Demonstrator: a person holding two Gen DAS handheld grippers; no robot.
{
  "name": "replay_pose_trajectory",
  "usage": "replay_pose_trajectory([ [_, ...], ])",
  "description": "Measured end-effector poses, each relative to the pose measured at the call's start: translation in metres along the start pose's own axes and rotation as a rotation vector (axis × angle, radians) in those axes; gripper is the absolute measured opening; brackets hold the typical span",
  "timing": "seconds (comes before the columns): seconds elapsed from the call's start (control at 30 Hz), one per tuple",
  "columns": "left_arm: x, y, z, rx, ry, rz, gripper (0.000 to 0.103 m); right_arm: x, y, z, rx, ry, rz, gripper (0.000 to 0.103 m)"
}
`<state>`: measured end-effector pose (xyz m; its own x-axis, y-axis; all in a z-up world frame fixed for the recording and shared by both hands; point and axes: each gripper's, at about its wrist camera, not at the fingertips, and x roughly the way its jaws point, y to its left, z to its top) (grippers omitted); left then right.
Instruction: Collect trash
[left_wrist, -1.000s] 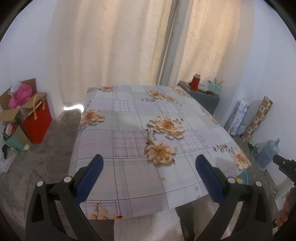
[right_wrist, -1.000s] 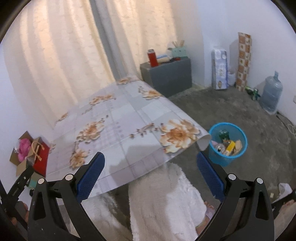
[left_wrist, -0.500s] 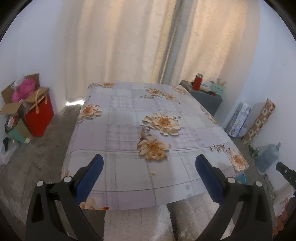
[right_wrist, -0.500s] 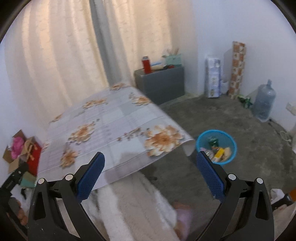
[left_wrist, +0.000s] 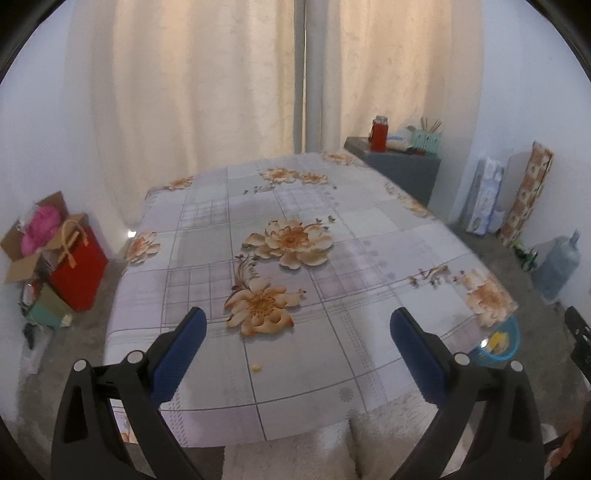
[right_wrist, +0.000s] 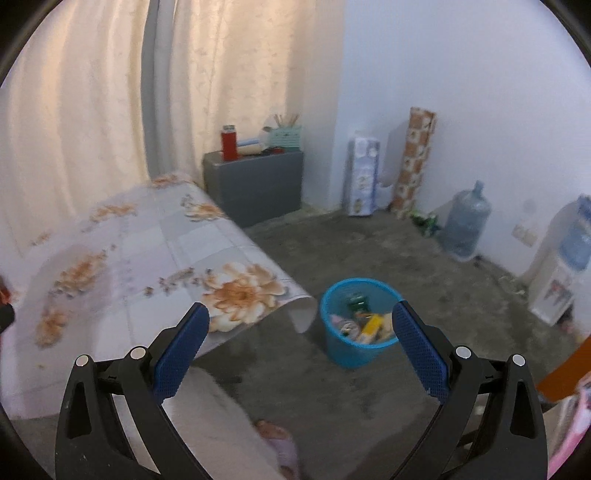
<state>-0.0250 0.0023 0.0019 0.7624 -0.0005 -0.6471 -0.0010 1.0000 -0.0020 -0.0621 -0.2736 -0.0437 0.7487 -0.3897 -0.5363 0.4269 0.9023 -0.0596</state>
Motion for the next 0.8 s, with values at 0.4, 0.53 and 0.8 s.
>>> replay_pose_trajectory([
  [0.4, -0.005, -0.015, -0.008, -0.016, 0.038, 0.05, 0.098, -0.002, 0.018, -0.008, -0.069, -0.012, 0.065, 0.095],
  [0.53, -0.008, -0.022, -0.008, -0.005, 0.042, 0.048, 0.098, -0.004, 0.018, -0.007, -0.066, -0.021, 0.06, 0.095],
  [0.8, -0.009, -0.031, -0.011, -0.007, 0.07, 0.04, 0.098, -0.003, 0.011, -0.006, -0.046, -0.019, 0.042, 0.095],
])
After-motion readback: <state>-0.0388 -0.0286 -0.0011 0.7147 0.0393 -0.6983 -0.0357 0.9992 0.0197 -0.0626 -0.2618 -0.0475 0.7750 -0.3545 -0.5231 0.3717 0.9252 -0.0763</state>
